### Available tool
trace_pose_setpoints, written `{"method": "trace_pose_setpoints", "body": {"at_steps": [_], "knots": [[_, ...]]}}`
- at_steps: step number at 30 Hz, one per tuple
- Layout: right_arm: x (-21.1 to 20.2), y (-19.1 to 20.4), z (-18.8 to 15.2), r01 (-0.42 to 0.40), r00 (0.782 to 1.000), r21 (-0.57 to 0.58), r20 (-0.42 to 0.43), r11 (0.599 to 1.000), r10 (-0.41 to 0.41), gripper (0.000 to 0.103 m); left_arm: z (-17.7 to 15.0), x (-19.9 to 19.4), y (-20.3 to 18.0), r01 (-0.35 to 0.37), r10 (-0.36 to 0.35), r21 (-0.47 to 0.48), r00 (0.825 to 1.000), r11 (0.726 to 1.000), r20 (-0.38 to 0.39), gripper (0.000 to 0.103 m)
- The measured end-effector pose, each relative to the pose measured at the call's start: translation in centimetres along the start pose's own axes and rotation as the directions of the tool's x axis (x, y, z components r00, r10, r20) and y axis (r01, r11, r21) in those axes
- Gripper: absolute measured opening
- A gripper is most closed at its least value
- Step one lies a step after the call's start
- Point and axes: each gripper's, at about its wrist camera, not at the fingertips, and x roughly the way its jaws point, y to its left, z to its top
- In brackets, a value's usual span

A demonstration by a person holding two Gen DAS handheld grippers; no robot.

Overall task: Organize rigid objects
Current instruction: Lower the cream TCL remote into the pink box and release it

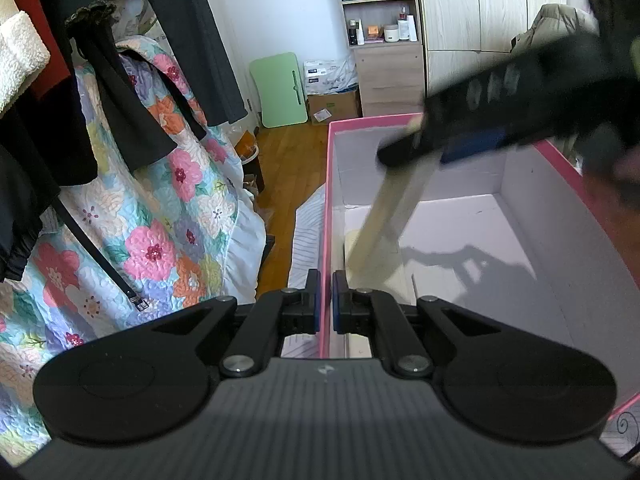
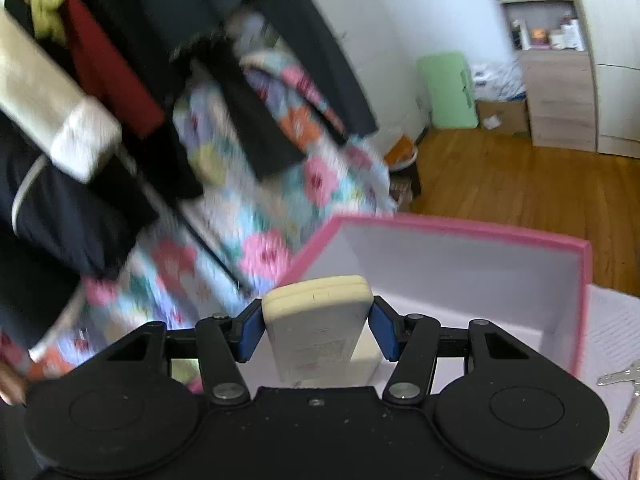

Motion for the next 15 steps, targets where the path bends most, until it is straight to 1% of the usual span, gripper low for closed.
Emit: {"method": "trace_pose_setpoints", "body": {"at_steps": [2, 5, 7, 11, 15], "knots": [[0.3, 0.3, -0.6, -0.049, 0.997, -0.034, -0.061, 0.998, 0.047, 0.061, -0.1, 0.0, 0.0, -0.003, 0.002, 0.01, 1.0, 1.0, 0.001, 0.004], [-0.4, 1.6, -1.0, -0.037, 0.99, -0.145, -0.139, 0.989, 0.017, 0.061, -0.2, 0.0, 0.2, 0.01, -0.01, 0.002, 1.0, 1.0, 0.002, 0.004], [-0.8, 2.0, -1.4, -0.029, 0.986, -0.184, -0.169, 0.982, -0.003, 0.061, -0.2, 0.1, 0.2, 0.009, -0.009, -0.001, 1.0, 1.0, 0.004, 0.004], [-1.1, 2.0, -2.5, -0.034, 0.977, -0.195, -0.214, 0.98, -0.009, 0.06, -0.3, 0.1, 0.1, 0.003, -0.003, -0.002, 1.0, 1.0, 0.004, 0.004], [-0.9, 1.5, -3.0, -0.015, 0.975, -0.171, -0.219, 0.985, -0.023, 0.06, -0.1, 0.0, 0.1, 0.005, -0.005, 0.002, 1.0, 1.0, -0.002, 0.004]]}}
